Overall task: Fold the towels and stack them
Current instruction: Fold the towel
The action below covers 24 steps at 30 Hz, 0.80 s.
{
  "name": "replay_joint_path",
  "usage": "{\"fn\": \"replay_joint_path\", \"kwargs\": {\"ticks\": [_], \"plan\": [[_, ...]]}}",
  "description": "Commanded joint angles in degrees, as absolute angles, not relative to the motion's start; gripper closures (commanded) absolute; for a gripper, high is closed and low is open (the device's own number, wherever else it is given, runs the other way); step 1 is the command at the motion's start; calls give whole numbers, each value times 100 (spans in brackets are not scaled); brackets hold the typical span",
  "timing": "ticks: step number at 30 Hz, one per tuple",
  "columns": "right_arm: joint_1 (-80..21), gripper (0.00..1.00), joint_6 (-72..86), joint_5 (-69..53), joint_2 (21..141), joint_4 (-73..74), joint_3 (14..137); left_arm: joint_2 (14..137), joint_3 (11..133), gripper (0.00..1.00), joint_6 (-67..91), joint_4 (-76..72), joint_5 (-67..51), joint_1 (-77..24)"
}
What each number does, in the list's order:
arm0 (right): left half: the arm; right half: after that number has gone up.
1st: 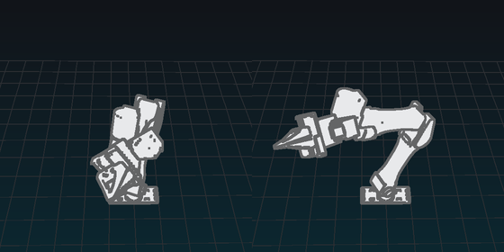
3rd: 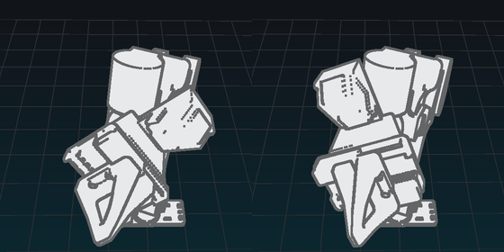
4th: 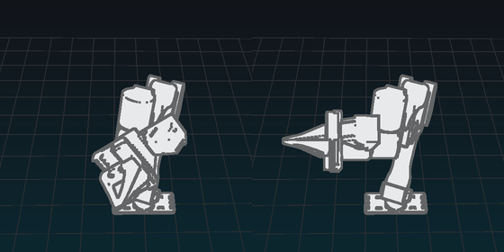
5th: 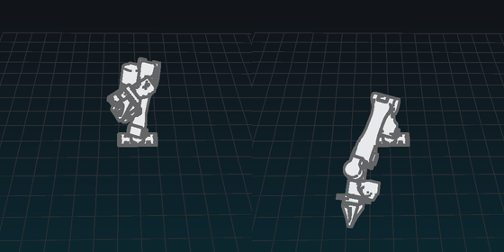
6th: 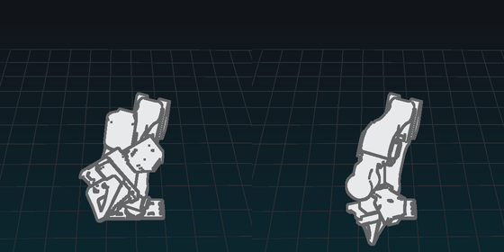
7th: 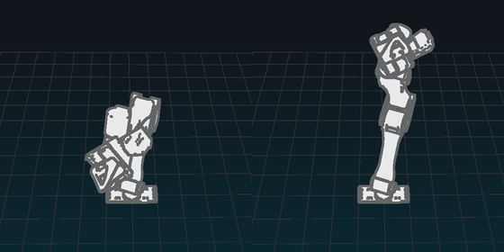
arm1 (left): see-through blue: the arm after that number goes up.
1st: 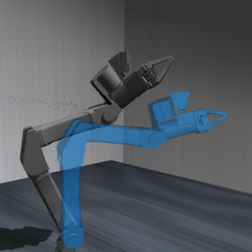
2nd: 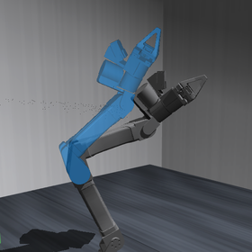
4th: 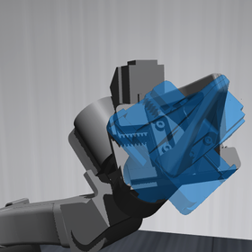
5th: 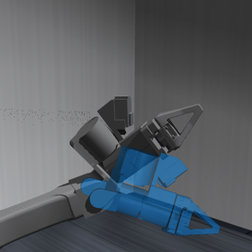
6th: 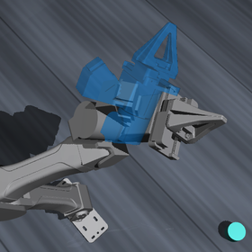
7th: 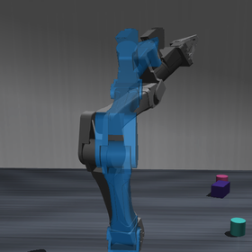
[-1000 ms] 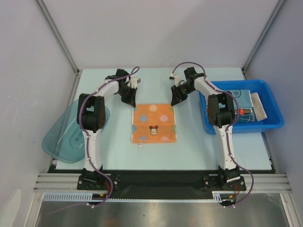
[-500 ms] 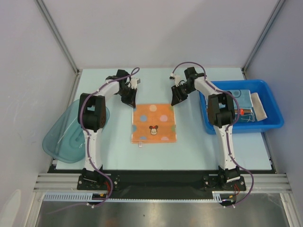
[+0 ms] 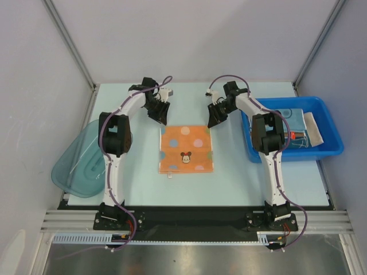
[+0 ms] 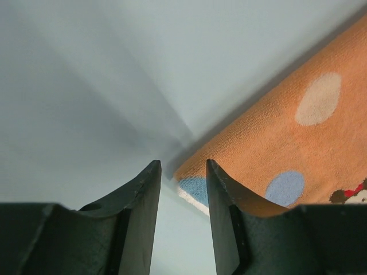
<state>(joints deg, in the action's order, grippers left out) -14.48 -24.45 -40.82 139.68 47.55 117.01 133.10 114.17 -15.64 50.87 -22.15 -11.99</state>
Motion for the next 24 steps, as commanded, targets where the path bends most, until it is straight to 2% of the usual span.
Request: {"fn": "replay_joint_path", "kwargs": {"ticks": [1, 7, 10, 11, 13, 14, 15, 17, 24], "plan": [[-1398, 73, -2584, -4078, 13896, 4737, 11830, 13465, 11628, 57, -1977, 5396, -2654, -1195], [-1362, 73, -2610, -4078, 13896, 4764, 11830, 13623, 11610, 57, -2083, 5493, -2374, -1195], [-1362, 73, -2628, -4087, 13896, 4755, 11830, 13711, 11619, 62, -2101, 5511, -2373, -1195], [-1362, 76, -2637, -4078, 13896, 4755, 11839, 13728, 11628, 72, -2109, 5511, -2434, -1195], [-1354, 81, -2654, -4078, 13887, 4737, 11830, 13755, 11672, 83, -2101, 5520, -2496, -1204], [-1354, 88, -2663, -4078, 13887, 4737, 11830, 13764, 11698, 94, -2101, 5528, -2566, -1204], [-1354, 92, -2672, -4078, 13887, 4702, 11830, 13772, 11785, 99, -2092, 5546, -2593, -1213], [-1354, 100, -2742, -4131, 13861, 4676, 11830, 13825, 12057, 100, -2083, 5677, -2610, -1239], [-1318, 100, -2935, -4332, 13562, 4307, 11531, 13483, 12349, 100, -1986, 5634, -2540, -1239]]}}
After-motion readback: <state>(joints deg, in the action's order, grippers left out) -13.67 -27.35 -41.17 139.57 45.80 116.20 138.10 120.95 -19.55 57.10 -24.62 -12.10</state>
